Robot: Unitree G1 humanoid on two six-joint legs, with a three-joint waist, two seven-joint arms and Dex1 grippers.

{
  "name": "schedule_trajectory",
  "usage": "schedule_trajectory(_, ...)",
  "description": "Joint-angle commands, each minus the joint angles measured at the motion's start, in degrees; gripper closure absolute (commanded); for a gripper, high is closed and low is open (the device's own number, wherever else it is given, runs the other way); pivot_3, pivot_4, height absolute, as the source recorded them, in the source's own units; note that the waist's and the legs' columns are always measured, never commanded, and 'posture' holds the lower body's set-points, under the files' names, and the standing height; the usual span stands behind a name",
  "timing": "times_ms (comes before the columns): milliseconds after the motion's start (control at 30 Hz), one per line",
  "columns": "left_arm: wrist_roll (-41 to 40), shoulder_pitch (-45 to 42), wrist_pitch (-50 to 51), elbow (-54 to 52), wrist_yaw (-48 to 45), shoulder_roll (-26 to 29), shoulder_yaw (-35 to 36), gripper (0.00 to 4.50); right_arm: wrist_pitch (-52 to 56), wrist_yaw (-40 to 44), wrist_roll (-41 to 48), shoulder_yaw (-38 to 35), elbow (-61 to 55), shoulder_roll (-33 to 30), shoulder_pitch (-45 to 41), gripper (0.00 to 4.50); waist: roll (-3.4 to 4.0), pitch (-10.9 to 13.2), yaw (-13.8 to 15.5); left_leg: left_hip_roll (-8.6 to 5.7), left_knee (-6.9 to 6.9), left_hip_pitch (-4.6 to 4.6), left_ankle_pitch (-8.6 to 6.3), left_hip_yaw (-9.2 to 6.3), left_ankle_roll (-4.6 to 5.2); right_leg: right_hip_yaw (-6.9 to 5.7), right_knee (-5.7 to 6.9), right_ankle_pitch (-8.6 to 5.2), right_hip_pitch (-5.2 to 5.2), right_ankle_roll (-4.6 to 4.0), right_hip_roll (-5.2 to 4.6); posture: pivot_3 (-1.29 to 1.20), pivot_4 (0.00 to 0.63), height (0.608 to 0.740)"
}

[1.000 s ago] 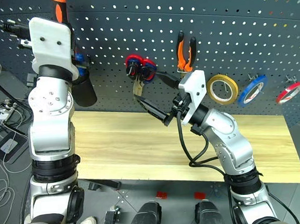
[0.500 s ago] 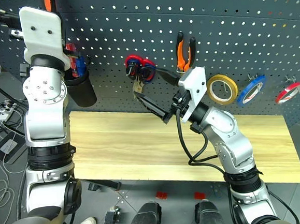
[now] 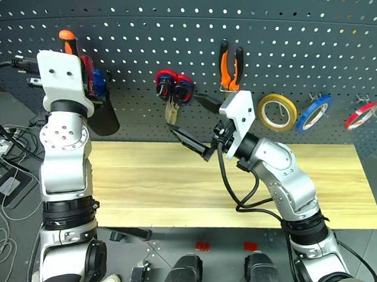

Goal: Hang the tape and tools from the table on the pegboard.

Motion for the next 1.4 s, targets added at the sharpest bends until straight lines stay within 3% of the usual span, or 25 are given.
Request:
schedule_trajectory(33,-0.37,1.04,1.98,-4.43,1.1,-0.37,1.83,2.88,-0.12,0.13,-0.1,-0.23,-1.5,-0.34,-0.14,0.0,0.0,-0.08,-0.11,0.0,0.0,0.0,0.0,0.0,0.0,0.01,0.01,0.0,0.0,0.0,0.0,0.23,0.171,0.74)
schedule_trajectory(367,-1.04,1.19,3.28,-5.93,1.31,-0.78,2.17,0.02,0.05,0.22,0.0,-0.32,-1.9,-1.28,0.14,0.0,-0.07,-1.35,0.37,-0.03,0.02,0.02,0.0,-0.01,0.0,0.01,-0.03,0.0,0.03,0.0,-0.01,0.23,0.156,0.74)
schedule_trajectory(633,-8.64,2.96,5.72,-10.62,-2.01,-5.0,4.03,0.01,0.36,0.5,0.03,-0.88,-3.15,-3.0,1.15,0.0,-0.09,-1.86,0.38,-0.03,0.05,0.04,0.0,0.01,0.0,0.05,-0.02,0.0,0.04,0.0,-0.01,0.23,0.143,0.74)
schedule_trajectory(833,-14.36,10.5,12.12,-23.92,-7.45,-8.41,-1.84,0.01,1.0,-0.04,-2.09,-3.6,-4.71,-9.06,6.39,0.0,-0.12,-2.57,0.43,-0.03,0.02,0.04,0.0,0.03,0.01,0.12,-0.03,0.0,0.08,0.0,-0.01,0.23,0.142,0.74)
schedule_trajectory(967,-15.55,20.93,12.71,-28.74,-9.42,-10.29,-8.08,0.01,2.75,-5.78,-6.76,-4.08,-5.43,-9.92,10.98,0.0,-0.04,-2.91,0.42,-0.03,-0.04,0.25,-0.02,0.2,0.03,0.36,-0.03,0.0,0.13,-0.01,0.0,0.22,0.146,0.74)
schedule_trajectory(1167,-15.69,28.85,9.16,-21.25,-9.37,-13.74,-11.35,0.01,8.05,-16.48,-12.87,-4.07,-3.45,-6.03,16.11,0.0,0.09,-3.69,0.47,-0.01,-0.08,0.45,-0.02,0.3,0.05,0.47,-0.04,-0.01,0.22,-0.02,0.03,0.18,0.139,0.74)
schedule_trajectory(1400,-16.76,29.61,2.37,-6.47,-11.04,-14.49,-9.58,0.01,13.52,-27.95,-17.72,-9.18,1.73,-1.05,20.43,0.0,0.28,-4.3,0.44,-0.05,-0.19,0.9,-0.08,0.3,0.14,0.44,-0.38,-0.02,0.82,-0.03,0.02,0.13,0.127,0.74)
